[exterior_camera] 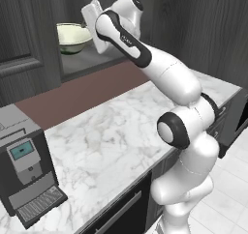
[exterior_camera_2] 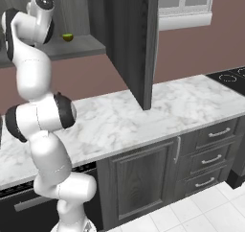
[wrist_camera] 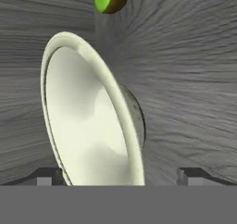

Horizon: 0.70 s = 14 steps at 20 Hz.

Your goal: Pick the mug and place it in the sink. Pick the bowl and place it in the open cabinet and then close the cabinet.

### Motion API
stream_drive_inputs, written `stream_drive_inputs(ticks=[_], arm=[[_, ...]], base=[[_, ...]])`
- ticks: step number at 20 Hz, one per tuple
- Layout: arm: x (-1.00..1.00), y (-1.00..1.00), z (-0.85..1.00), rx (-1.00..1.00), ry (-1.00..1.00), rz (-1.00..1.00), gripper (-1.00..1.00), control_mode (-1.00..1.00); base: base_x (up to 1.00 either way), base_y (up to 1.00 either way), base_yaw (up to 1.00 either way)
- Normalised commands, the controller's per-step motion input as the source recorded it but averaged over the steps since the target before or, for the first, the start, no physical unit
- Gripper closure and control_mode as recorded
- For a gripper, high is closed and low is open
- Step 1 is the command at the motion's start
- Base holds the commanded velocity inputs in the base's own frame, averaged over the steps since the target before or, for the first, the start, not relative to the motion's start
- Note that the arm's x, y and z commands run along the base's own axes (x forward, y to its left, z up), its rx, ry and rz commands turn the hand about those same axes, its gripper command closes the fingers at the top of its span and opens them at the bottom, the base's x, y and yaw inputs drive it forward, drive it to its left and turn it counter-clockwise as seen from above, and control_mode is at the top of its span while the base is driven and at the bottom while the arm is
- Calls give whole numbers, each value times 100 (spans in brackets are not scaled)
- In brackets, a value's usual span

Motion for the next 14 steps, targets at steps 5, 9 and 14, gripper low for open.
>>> stream_drive_inputs(ticks=[5, 9, 14], arm=[[-60, -32, 0, 0, 0, 0, -100, -100], [-62, -38, 0, 0, 0, 0, -100, -100], [-66, -38, 0, 0, 0, 0, -100, -100]], base=[[0, 0, 0], [0, 0, 0], [0, 0, 0]])
